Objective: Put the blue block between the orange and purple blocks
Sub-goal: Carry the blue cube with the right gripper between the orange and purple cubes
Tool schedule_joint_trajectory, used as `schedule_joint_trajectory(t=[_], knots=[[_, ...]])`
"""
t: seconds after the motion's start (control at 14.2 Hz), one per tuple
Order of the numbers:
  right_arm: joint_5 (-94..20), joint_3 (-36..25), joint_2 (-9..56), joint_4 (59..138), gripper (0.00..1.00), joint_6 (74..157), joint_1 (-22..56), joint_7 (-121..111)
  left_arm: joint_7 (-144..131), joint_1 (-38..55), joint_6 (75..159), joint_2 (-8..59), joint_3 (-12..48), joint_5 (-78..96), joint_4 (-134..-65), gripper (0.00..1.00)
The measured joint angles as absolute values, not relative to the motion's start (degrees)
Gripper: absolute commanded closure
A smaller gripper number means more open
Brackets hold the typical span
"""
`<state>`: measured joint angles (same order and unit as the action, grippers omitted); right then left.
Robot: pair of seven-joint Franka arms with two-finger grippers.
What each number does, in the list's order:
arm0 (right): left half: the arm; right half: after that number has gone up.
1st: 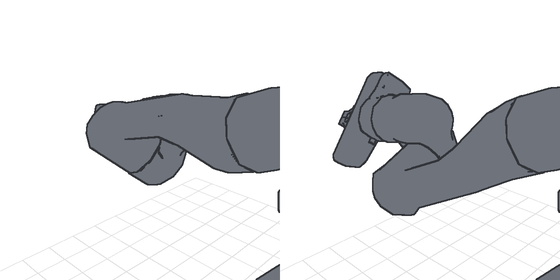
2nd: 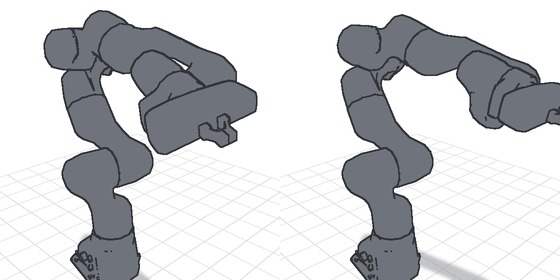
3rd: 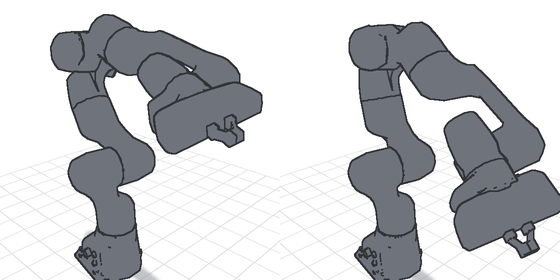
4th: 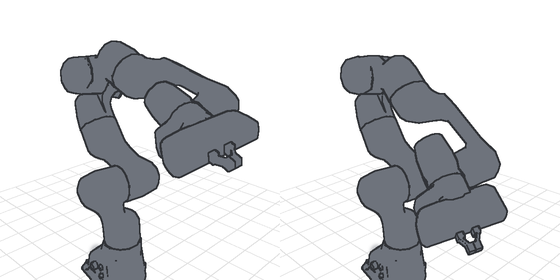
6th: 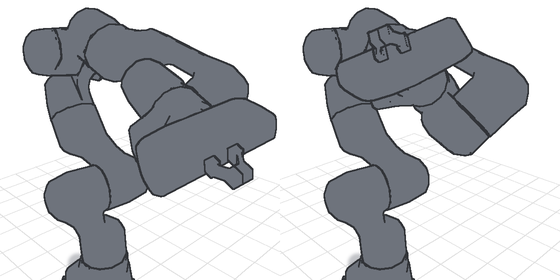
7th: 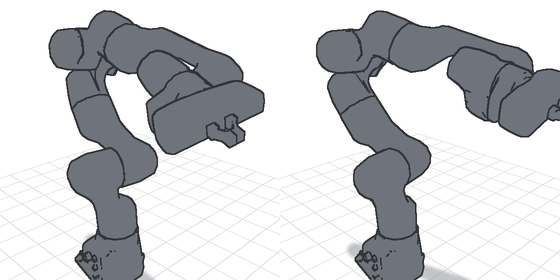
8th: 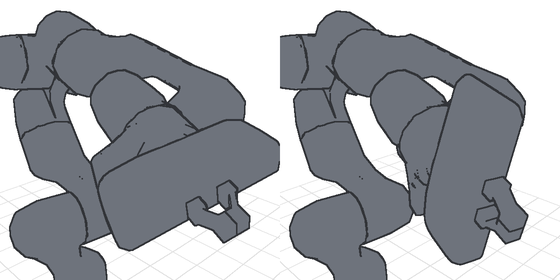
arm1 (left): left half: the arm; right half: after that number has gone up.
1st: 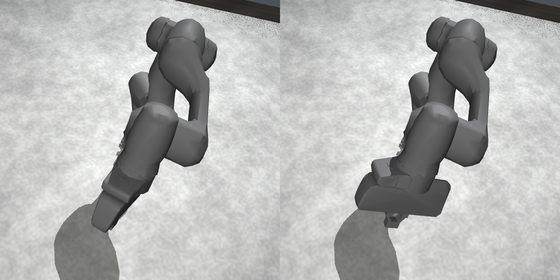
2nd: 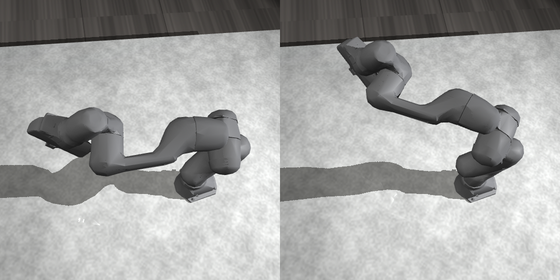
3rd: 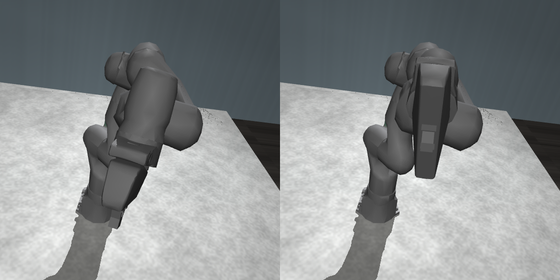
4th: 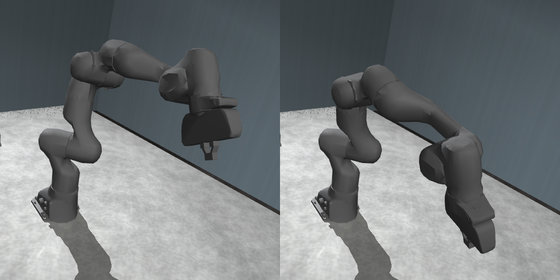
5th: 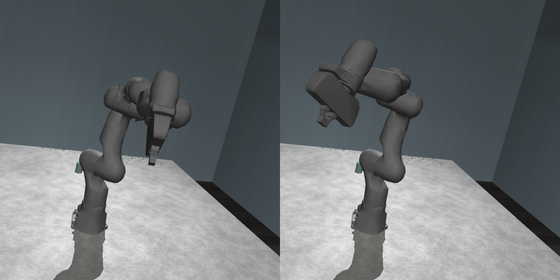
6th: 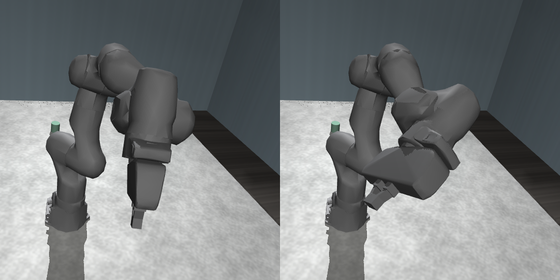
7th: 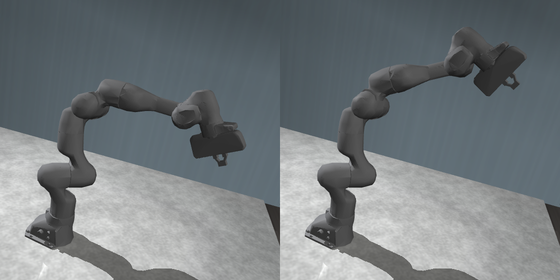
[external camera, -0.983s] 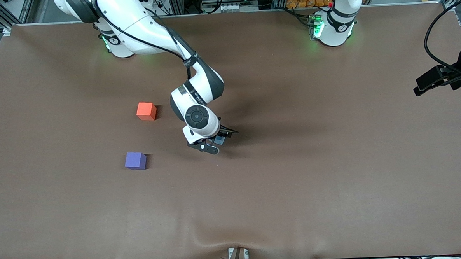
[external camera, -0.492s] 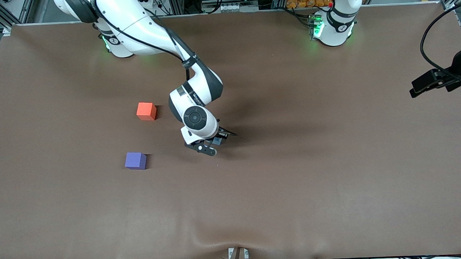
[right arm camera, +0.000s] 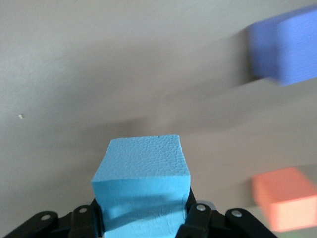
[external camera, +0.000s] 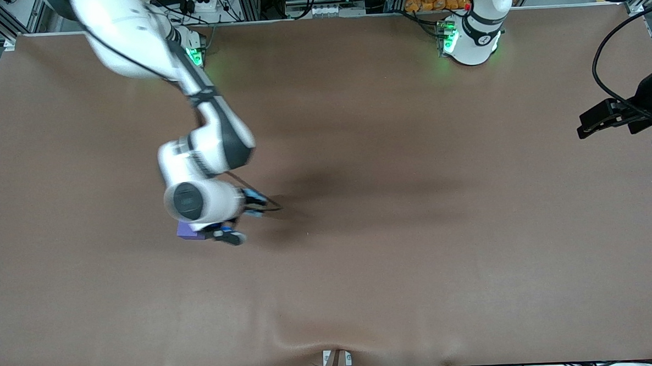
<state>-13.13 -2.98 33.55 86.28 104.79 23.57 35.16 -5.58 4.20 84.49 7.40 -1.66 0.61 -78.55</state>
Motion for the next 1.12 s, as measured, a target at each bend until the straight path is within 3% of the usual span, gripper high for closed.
schedule_joint_trajectory(t=[0.42,0.91,1.12], knots=[[-4.1,-2.7,22.7,101.8,0.60,104.3,21.3,28.8,-6.0,4.2,84.4,7.4,-1.6,0.6,-78.5,0.00],[-4.0,-2.8,22.3,114.2,0.59,118.1,16.6,16.5,-6.2,4.2,84.5,6.7,-1.3,0.6,-79.7,0.00],[-4.0,-2.7,22.3,115.8,0.58,121.2,16.6,16.5,-6.2,4.1,84.9,5.6,-1.3,0.6,-81.5,0.00]])
